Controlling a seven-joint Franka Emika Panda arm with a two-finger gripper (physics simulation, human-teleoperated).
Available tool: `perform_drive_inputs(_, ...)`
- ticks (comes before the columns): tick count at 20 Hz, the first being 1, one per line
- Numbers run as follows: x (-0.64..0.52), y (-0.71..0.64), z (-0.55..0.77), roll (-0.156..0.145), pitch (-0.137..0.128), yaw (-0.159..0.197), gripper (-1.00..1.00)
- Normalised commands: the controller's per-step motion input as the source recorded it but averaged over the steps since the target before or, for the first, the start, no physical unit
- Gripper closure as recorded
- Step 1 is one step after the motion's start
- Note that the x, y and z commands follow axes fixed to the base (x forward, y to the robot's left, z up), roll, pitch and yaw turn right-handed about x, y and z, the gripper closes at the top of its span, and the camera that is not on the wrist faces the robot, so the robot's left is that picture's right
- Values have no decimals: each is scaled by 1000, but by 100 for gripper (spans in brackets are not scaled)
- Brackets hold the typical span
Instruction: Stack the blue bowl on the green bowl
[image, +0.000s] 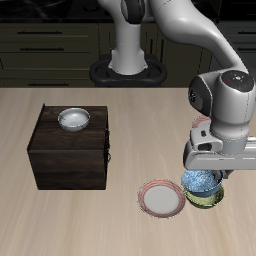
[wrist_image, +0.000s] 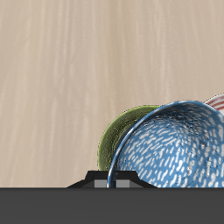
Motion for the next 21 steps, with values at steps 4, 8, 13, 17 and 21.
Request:
perform_drive_inputs(4,39,-60,-125,-57,53,2,100)
perform_drive_inputs(8,5,-88,-101,-34,30,-8,-100)
perform_drive_inputs(13,24,-127,-134,-11,23,-2,-100)
perform_drive_inputs(17,-31,-71,40,0,-11,-5,-100)
perform_drive_inputs(21,-175,-95,426,9,-57,-29,-100)
